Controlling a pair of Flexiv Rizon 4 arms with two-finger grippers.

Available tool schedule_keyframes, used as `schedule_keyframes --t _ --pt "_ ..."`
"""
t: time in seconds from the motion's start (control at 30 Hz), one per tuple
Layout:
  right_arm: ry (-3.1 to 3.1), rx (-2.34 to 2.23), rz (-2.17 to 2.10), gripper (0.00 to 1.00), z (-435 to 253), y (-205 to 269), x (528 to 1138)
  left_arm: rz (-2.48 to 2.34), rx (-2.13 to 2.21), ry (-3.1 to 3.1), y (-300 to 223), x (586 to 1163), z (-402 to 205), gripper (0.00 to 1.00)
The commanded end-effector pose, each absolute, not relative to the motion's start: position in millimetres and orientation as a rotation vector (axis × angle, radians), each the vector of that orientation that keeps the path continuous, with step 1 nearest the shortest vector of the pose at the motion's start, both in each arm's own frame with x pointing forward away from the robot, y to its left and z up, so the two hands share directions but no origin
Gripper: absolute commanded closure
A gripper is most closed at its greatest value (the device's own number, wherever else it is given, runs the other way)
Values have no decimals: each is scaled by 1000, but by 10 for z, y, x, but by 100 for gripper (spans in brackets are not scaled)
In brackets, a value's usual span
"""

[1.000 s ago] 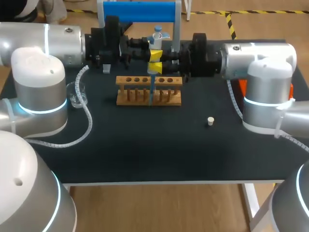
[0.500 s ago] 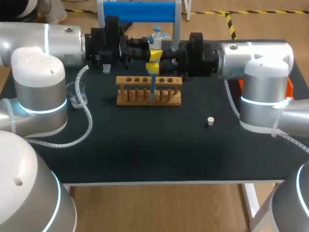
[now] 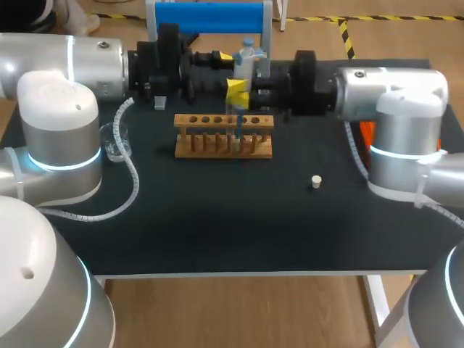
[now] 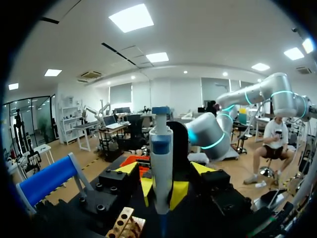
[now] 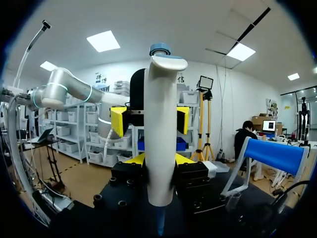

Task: Invert the test tube, pick up the pipette, mount the tip to pipette, aspirate from beaker and dispense into the tube, eject the tip, return the pipette, and cap with the stopper.

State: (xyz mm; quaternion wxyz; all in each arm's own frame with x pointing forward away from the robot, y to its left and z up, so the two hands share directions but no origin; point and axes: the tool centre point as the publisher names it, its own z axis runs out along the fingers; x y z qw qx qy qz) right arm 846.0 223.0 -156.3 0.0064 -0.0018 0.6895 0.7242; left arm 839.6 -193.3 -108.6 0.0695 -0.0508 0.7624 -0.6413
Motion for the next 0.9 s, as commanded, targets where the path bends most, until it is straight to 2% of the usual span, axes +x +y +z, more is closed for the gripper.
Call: schedule_keyframes --t 0.03,0.6,0.9 --pt "2182 -29 2277 100 -1528 1688 8450 -1932 -154 2290 -1935 8394 -1094 0" --pt "2227 -238 2233 100 -1566 -31 8808 -1932 -154 2290 -1935 8394 -1094 0" --pt "2227 -239 2232 100 -1578 -98 8843 -1932 -154 2290 -1935 8394 -1094 0"
